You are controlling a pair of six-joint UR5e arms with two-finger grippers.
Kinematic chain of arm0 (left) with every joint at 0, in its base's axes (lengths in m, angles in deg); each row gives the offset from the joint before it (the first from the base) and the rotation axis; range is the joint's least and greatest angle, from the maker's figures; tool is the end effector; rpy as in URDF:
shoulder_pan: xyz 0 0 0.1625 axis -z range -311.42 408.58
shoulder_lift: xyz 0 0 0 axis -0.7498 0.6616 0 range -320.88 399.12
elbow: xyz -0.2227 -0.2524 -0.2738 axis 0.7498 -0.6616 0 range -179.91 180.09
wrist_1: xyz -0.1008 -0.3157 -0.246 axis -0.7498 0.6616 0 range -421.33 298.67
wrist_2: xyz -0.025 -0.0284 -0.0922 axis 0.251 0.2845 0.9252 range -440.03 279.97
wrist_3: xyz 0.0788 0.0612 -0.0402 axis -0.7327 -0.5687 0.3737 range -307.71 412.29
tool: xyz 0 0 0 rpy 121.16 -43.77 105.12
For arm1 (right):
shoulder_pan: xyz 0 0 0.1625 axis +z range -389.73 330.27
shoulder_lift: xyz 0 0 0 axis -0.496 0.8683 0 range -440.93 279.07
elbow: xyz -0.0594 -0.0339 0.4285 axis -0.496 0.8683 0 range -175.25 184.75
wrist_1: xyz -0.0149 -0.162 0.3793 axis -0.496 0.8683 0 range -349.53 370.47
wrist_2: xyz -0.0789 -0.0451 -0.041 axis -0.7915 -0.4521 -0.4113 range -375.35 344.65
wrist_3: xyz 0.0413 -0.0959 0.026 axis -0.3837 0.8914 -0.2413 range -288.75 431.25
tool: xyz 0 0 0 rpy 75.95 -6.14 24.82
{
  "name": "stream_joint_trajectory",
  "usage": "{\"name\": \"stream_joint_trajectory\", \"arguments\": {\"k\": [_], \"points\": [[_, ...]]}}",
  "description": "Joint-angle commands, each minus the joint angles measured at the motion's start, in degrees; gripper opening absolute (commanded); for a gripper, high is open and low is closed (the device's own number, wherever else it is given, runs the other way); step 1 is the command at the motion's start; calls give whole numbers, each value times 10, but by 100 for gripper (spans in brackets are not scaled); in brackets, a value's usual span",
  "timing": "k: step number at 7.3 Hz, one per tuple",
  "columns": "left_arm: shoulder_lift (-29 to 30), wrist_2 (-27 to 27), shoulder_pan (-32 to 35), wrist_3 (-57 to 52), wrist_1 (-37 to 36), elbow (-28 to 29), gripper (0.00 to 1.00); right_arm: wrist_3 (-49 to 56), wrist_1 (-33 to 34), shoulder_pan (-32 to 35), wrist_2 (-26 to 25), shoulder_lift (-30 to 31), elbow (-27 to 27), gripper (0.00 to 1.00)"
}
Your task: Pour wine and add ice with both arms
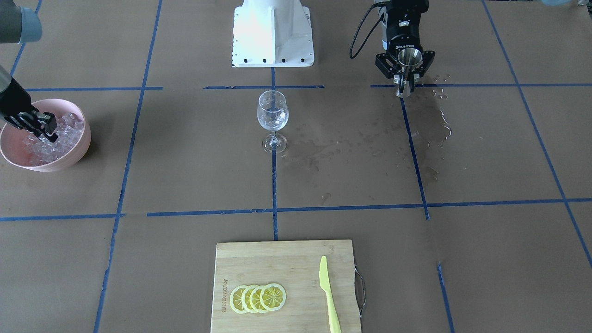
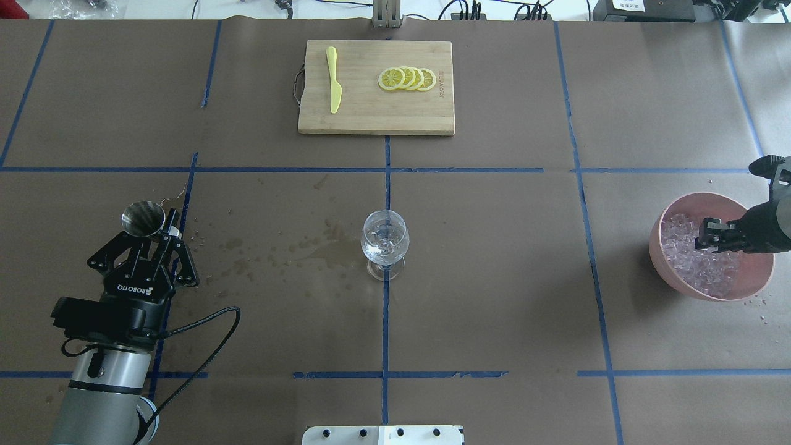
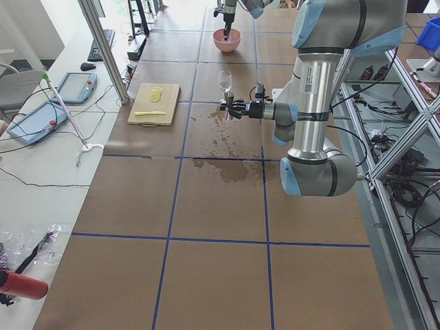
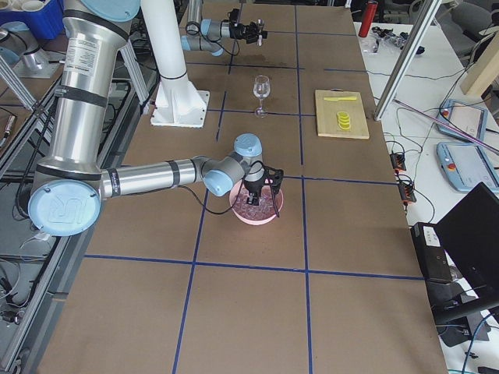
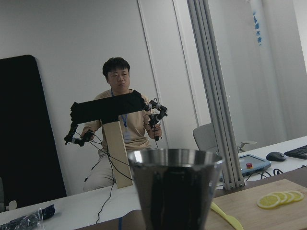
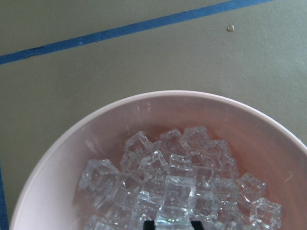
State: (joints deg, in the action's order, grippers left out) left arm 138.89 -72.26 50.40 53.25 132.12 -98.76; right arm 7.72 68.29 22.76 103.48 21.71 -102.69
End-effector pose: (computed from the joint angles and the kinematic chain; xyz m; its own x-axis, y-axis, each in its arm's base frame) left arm 0.3953 -0.2526 0.3732 0.8345 0.1087 -0.5402 0.5447 -0.0151 0.8385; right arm -0.1976 -0.3911 0.5686 0.6664 0.2270 0.7102 -0.2472 0.9659 -0.0768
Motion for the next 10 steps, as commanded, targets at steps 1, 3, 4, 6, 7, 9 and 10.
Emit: {"name": "stream_joint_trajectory", "arguments": {"k": [1,3,4,6,7,9,10], "points": [[-5,0,0,0,0,8,0,1,0,8,0,9,-25,0],[-29,1,-1,1,1,29,0,1,0,12,2,12,-38,0],[-34,18,-2,2,4,30,0,1,-1,12,2,11,-39,0],[-78,67,-3,8,62,30,0,1,-2,13,1,12,-40,0],[-79,80,-2,55,66,31,0,1,-1,13,1,11,-43,0],[-85,117,-3,173,65,32,0,0,-1,12,1,11,-47,0],[-85,133,-3,227,64,33,0,0,-1,12,1,11,-49,0]]}}
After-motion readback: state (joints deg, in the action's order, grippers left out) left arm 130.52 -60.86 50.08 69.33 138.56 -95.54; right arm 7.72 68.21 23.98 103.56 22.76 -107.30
